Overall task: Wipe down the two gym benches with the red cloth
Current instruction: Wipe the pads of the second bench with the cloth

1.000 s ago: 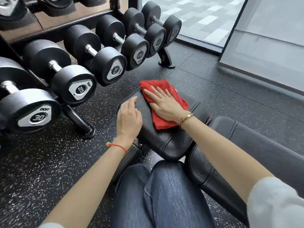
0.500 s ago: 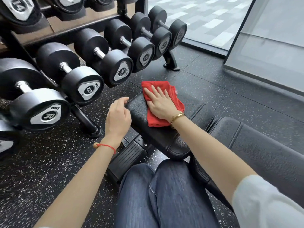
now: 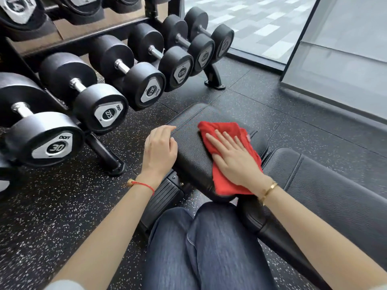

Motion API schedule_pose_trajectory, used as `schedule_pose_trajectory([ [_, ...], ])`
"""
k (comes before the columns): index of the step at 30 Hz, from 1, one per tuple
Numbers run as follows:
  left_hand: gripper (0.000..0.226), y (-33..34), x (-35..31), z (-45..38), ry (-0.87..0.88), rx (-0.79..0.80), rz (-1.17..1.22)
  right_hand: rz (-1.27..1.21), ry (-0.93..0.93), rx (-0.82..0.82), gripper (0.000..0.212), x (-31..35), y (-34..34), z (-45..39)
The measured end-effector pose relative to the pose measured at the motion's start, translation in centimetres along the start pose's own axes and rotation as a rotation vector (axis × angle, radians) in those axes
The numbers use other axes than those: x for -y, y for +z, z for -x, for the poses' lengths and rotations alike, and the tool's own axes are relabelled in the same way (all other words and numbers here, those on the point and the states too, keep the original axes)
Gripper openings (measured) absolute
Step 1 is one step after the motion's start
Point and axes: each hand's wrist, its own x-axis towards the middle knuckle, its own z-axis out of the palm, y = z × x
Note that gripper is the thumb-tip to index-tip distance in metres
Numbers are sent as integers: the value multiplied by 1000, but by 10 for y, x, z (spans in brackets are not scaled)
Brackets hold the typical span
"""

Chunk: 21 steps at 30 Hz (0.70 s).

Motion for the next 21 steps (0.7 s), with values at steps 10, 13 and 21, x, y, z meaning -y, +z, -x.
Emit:
schedule_pose_trajectory([
  [10, 38, 27, -36, -16, 94, 44, 12, -23, 11, 13, 59, -6, -5, -14],
  [13, 37, 42, -44, -22, 52, 70, 28, -49, -8, 6, 58, -10, -5, 14],
  [21, 37, 58, -45, -20, 4, 29, -11, -55, 175, 24, 56, -16, -10, -70],
])
